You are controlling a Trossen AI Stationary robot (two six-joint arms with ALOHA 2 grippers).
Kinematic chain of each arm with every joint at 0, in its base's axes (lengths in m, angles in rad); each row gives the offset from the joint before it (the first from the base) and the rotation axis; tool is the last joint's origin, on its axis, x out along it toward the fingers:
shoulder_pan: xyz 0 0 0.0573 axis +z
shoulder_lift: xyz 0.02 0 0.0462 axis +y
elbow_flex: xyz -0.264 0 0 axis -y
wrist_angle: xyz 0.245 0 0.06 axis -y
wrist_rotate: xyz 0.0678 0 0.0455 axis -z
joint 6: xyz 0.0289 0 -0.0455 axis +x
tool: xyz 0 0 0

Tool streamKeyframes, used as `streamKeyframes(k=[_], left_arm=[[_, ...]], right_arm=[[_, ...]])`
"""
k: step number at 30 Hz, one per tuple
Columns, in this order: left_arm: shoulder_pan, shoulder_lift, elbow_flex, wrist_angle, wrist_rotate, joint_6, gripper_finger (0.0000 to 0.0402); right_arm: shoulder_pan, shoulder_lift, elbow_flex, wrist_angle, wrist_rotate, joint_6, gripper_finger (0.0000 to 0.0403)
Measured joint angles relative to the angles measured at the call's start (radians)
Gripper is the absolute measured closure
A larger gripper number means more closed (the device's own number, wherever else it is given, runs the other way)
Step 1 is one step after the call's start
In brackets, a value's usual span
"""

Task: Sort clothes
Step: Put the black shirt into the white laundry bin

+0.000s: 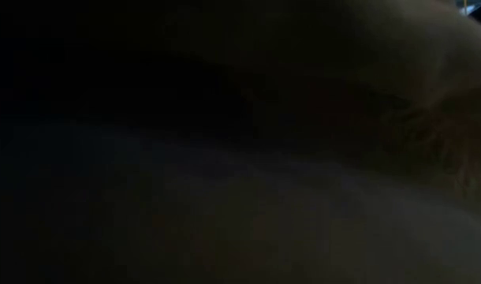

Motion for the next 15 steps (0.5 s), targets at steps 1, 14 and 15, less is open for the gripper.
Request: streamKeyframes(k=[1, 14, 15], left_arm=[[0.000, 0.000, 0.000, 0.000, 0.000, 0.014, 0.0400], [0.000, 0.000, 0.000, -0.001, 0.003, 0.023, 0.0400], [0.000, 0.000, 0.000, -0.001, 0.003, 0.023, 0.0400]], right_arm=[[0.016, 0.001, -0.016, 0.024, -0.005, -0.016, 0.0150], [0.119, 0.057, -0.153, 0.112, -0.172, -0.136, 0.0150], [0.120, 0.071, -0.154, 0.107, -0.184, -0.136, 0.0150]])
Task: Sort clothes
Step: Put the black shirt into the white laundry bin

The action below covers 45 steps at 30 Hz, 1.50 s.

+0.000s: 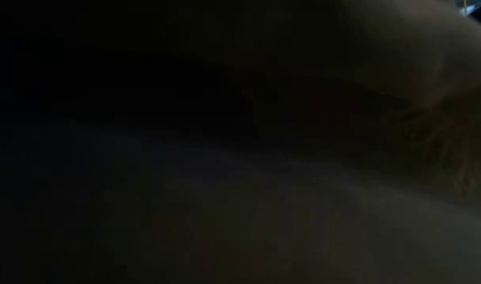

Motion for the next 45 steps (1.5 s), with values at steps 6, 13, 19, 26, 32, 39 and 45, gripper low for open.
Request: streamKeyframes(k=[6, 13, 19, 26, 32, 39, 45], left_arm=[[0.000, 0.000, 0.000, 0.000, 0.000, 0.008, 0.0400], [0.000, 0.000, 0.000, 0.000, 0.000, 0.009, 0.0400], [0.000, 0.000, 0.000, 0.000, -0.001, 0.017, 0.0400], [0.000, 0.000, 0.000, 0.000, -0.001, 0.018, 0.0400], [0.000, 0.000, 0.000, 0.000, -0.001, 0.010, 0.0400], [0.000, 0.000, 0.000, 0.000, -0.001, 0.012, 0.0400], [0.000, 0.000, 0.000, 0.000, -0.001, 0.022, 0.0400]], right_arm=[[-0.001, 0.074, 0.000, 0.008, -0.081, 0.005, 0.0150], [-0.001, 0.128, -0.001, 0.016, -0.077, 0.001, 0.0150], [-0.001, 0.173, 0.000, -0.002, -0.077, -0.003, 0.0150], [-0.001, 0.218, 0.000, 0.013, -0.084, -0.007, 0.0150], [-0.005, 0.292, 0.000, 0.092, -0.085, -0.028, 0.0150], [-0.043, 0.394, 0.004, 0.121, 0.021, -0.023, 0.0180], [-0.073, 0.395, 0.057, -0.055, 0.075, -0.002, 0.0361]])
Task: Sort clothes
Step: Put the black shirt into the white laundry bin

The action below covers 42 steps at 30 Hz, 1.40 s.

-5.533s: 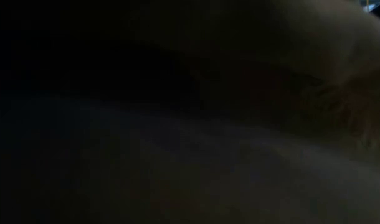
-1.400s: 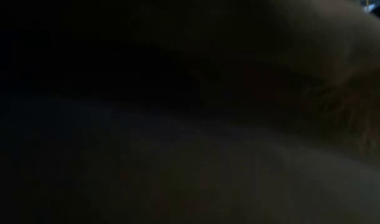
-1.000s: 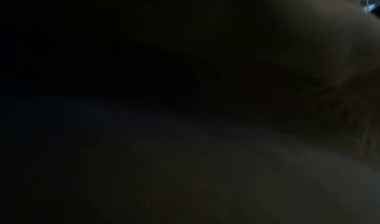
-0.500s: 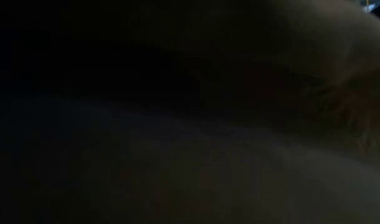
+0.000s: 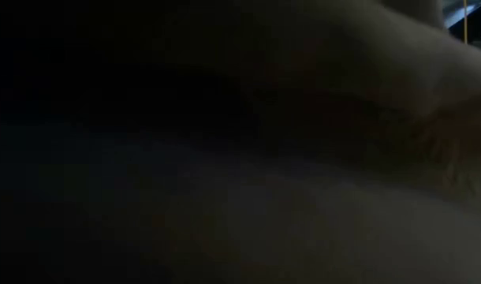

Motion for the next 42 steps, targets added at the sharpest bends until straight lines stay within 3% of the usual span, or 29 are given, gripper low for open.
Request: streamKeyframes(k=[1, 4, 14, 19, 25, 37, 42], left_arm=[[0.000, 0.000, 0.000, 0.000, 0.000, -0.001, 0.0400], [0.000, 0.000, 0.000, 0.000, 0.000, -0.019, 0.0400], [0.000, 0.000, 0.000, 0.000, 0.000, -0.007, 0.0400], [0.000, 0.000, 0.000, 0.001, -0.001, -0.006, 0.0400], [0.001, 0.000, 0.000, 0.001, -0.006, 0.003, 0.0400], [0.001, 0.000, 0.000, 0.001, -0.007, -0.003, 0.0400], [0.001, 0.000, 0.000, 0.002, -0.008, 0.000, 0.0400]], right_arm=[[-0.003, 0.000, 0.015, -0.037, 0.027, -0.004, 0.0379], [-0.001, -0.022, 0.040, -0.114, 0.108, -0.024, 0.0376], [0.007, -0.294, 0.045, -0.154, 0.170, -0.025, 0.0392], [0.005, -0.437, 0.045, -0.063, 0.237, -0.071, 0.0392], [-0.033, -0.553, 0.111, 0.164, 0.306, -0.222, 0.0392], [-0.271, -0.571, 0.465, 0.615, 0.136, -0.506, 0.0392], [-0.421, -0.560, 0.561, 0.900, -0.015, -0.545, 0.0392]])
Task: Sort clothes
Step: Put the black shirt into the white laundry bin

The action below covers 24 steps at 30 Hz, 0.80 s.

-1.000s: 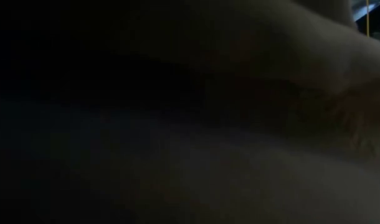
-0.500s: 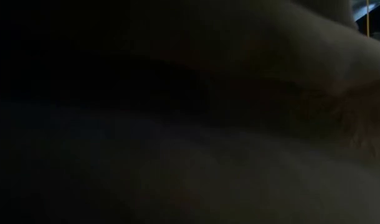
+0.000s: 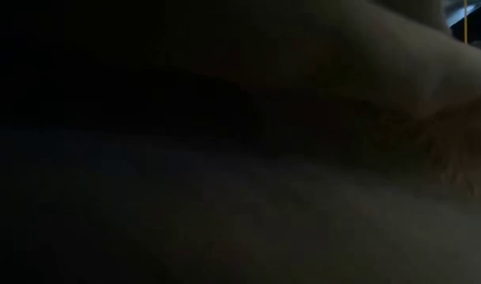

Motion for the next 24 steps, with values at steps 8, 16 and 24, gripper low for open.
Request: streamKeyframes(k=[8, 16, 24], left_arm=[[0.000, 0.000, 0.000, 0.002, 0.000, 0.023, 0.0400], [0.000, 0.000, 0.000, 0.001, 0.000, 0.001, 0.0400], [0.000, 0.000, 0.000, 0.002, 0.000, 0.017, 0.0400]], right_arm=[[-0.131, 0.047, 0.136, 0.048, -0.138, 0.149, 0.0388], [-0.146, 0.055, 0.076, -0.644, 0.036, 0.073, 0.0389], [-0.153, 0.054, -0.160, -0.950, 0.116, 0.087, 0.0390]])
